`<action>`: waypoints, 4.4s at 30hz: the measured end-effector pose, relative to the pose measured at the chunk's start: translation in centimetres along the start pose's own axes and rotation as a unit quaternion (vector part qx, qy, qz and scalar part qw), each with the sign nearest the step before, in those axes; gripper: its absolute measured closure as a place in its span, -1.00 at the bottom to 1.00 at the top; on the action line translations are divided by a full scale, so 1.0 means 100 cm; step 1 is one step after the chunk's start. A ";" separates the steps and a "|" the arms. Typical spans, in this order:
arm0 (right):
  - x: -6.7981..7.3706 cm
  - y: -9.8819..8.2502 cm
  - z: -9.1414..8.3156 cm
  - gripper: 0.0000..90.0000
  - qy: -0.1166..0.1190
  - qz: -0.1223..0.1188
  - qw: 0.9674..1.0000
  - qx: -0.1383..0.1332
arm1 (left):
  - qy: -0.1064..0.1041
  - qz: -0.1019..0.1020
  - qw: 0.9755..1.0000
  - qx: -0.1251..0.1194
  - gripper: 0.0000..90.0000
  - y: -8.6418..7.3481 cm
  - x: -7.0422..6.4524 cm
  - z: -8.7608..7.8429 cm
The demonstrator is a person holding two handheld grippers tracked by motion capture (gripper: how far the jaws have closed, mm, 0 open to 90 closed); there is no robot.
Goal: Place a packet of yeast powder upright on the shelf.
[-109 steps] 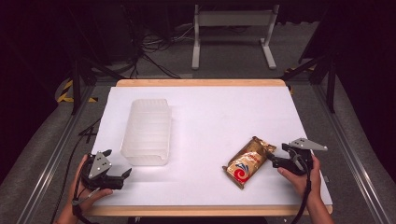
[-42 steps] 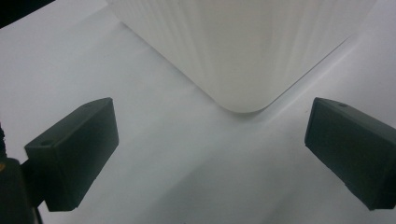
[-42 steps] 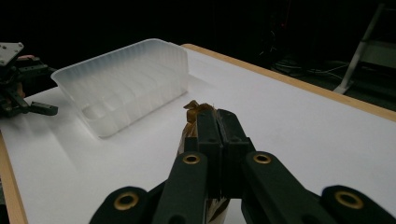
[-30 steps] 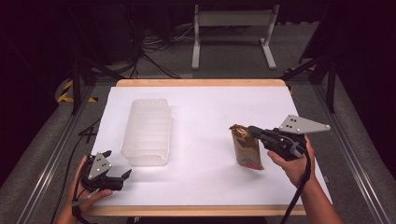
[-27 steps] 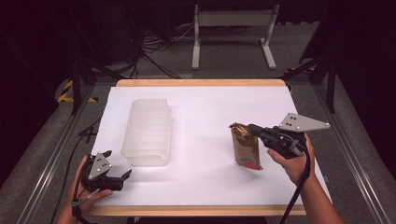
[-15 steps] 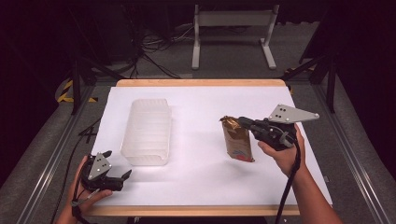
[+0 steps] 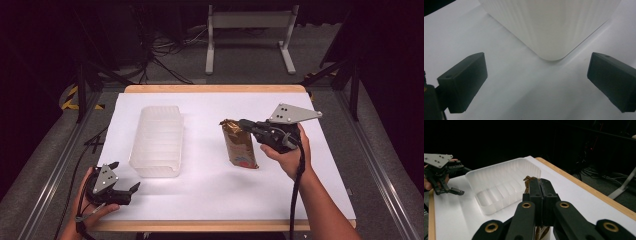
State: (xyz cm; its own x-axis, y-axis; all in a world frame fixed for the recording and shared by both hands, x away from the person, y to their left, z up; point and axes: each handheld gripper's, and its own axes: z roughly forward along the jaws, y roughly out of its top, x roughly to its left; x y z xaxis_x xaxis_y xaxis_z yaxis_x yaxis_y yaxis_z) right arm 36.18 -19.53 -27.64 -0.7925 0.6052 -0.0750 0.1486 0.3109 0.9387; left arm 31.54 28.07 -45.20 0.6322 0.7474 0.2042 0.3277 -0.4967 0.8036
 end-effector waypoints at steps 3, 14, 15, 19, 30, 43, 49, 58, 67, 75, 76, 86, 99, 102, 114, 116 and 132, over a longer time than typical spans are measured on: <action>0.001 0.004 0.006 0.98 0.005 -0.001 1.000 -0.001 | 0.001 0.001 1.000 0.000 -0.92 0.000 0.000 0.000; 0.011 0.020 0.034 0.98 0.024 -0.012 1.000 -0.003 | 0.002 -0.001 1.000 -0.002 -0.92 0.000 -0.001 -0.001; 0.012 0.022 0.038 0.98 0.029 -0.015 0.999 -0.003 | 0.002 -0.001 1.000 -0.001 -0.92 0.000 -0.001 -0.001; 0.016 0.028 0.050 0.98 0.040 -0.018 0.999 -0.005 | 0.002 0.000 1.000 -0.001 -0.92 -0.001 -0.001 -0.001; 0.026 0.046 0.078 0.98 0.070 -0.033 0.997 -0.015 | 0.003 -0.003 1.000 0.001 -0.92 -0.002 -0.001 -0.002; 0.038 0.067 0.111 0.98 0.096 -0.041 0.994 -0.029 | 0.002 -0.001 1.000 0.001 -0.92 -0.003 0.000 -0.003; 0.041 0.071 0.125 0.98 0.109 -0.037 0.993 -0.037 | 0.002 -0.003 1.000 0.000 -0.92 -0.004 0.001 -0.004; 0.050 0.079 0.153 0.98 0.130 -0.028 0.990 -0.043 | 0.006 -0.008 1.000 -0.002 -0.92 -0.007 0.002 -0.007; 0.068 0.082 0.175 0.98 0.143 -0.039 0.988 -0.034 | 0.008 -0.008 1.000 -0.003 -0.92 -0.008 0.001 -0.009; 0.075 0.080 0.190 0.98 0.152 -0.037 0.987 -0.030 | 0.005 -0.007 1.000 -0.002 -0.92 -0.008 0.001 -0.009; 0.076 0.080 0.192 0.98 0.153 -0.037 0.987 -0.030 | 0.005 -0.007 1.000 -0.002 -0.92 -0.008 0.001 -0.009; 0.085 0.073 0.208 0.98 0.161 -0.039 0.986 -0.021 | 0.003 -0.007 1.000 -0.002 -0.92 -0.008 0.001 -0.009; 0.079 0.055 0.212 0.97 0.168 -0.024 0.985 -0.017 | 0.004 -0.007 1.000 0.001 -0.91 -0.008 0.000 -0.008; 0.077 0.052 0.211 0.97 0.168 -0.022 0.985 -0.016 | 0.002 -0.008 1.000 0.001 -0.92 -0.008 0.000 -0.008; 0.069 0.029 0.208 0.97 0.160 -0.022 0.987 0.004 | 0.001 -0.005 1.000 0.003 -0.92 -0.008 0.000 -0.007; 0.067 0.027 0.206 0.96 0.155 -0.025 0.988 0.005 | 0.002 -0.005 1.000 0.003 -0.92 -0.008 -0.001 -0.007; 0.064 0.012 0.202 0.96 0.141 -0.031 0.989 0.014 | 0.001 -0.006 1.000 0.005 -0.92 -0.008 -0.001 -0.006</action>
State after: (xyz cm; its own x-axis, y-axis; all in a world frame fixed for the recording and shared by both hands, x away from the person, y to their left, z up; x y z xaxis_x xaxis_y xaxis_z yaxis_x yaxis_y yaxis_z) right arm 43.26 -0.52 -33.75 -0.9336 0.3570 -0.0315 0.1080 0.3639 0.9251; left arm 30.84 28.63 -45.53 0.6272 0.7540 0.1952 0.3430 -0.4924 0.7999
